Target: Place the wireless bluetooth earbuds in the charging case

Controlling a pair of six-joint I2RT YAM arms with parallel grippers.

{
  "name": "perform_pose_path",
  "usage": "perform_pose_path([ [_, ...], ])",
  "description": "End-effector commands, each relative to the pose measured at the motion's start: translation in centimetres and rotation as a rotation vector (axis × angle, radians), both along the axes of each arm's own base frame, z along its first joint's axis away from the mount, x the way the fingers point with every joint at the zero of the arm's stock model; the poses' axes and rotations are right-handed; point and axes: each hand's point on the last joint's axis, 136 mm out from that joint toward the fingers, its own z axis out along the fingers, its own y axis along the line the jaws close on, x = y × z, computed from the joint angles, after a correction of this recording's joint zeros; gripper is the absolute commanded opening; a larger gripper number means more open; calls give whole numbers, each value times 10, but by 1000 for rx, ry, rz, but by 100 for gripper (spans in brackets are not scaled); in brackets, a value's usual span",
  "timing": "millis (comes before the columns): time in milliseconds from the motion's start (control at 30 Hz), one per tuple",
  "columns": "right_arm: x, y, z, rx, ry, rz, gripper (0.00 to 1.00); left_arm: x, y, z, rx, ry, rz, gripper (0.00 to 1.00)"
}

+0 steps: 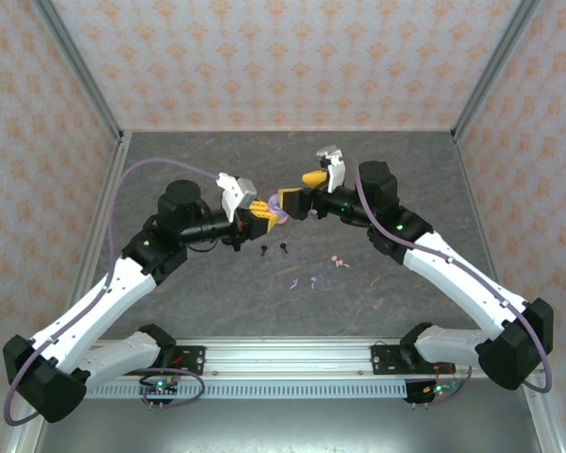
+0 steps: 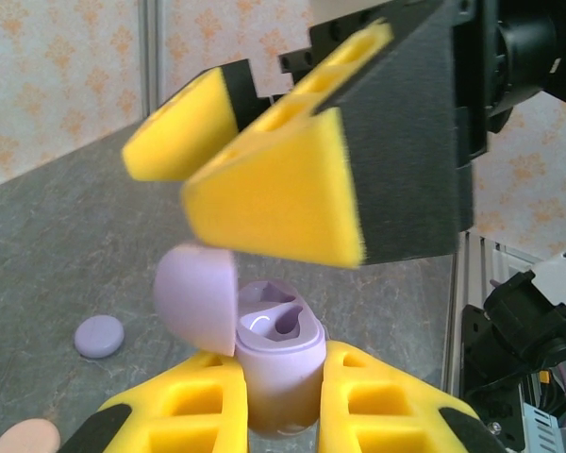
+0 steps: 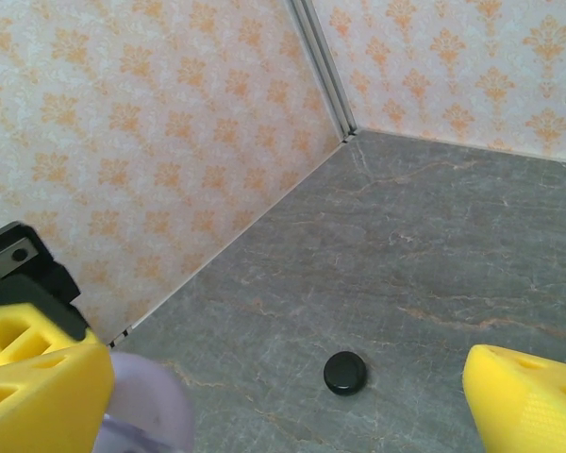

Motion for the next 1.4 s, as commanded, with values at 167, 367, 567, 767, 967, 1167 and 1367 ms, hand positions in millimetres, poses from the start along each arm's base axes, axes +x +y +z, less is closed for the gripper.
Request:
perform_pose_path([
  [167, 3, 0, 8, -9, 40, -1, 96, 0, -4, 19, 6, -73, -15, 0],
  [367, -3, -13, 30, 38, 25, -16, 97, 2, -3, 8, 44, -62, -4, 0],
  [567, 2, -51, 29, -13, 84, -157, 97, 1, -2, 1, 54, -57, -1, 0],
  [767, 12, -83, -37, -213, 294, -323, 91, -5, 2, 0, 53, -64, 4, 0],
  [967, 2, -97, -122, -425, 596, -384, 74, -13, 9, -5, 58, -61, 16, 0],
  [1167, -30, -92, -203, -561, 836, -378, 64, -17, 13, -11, 56, -62, 25, 0],
  [1367, -58, -71, -264, -695, 951, -327, 55, -19, 13, -13, 55, -61, 19, 0],
])
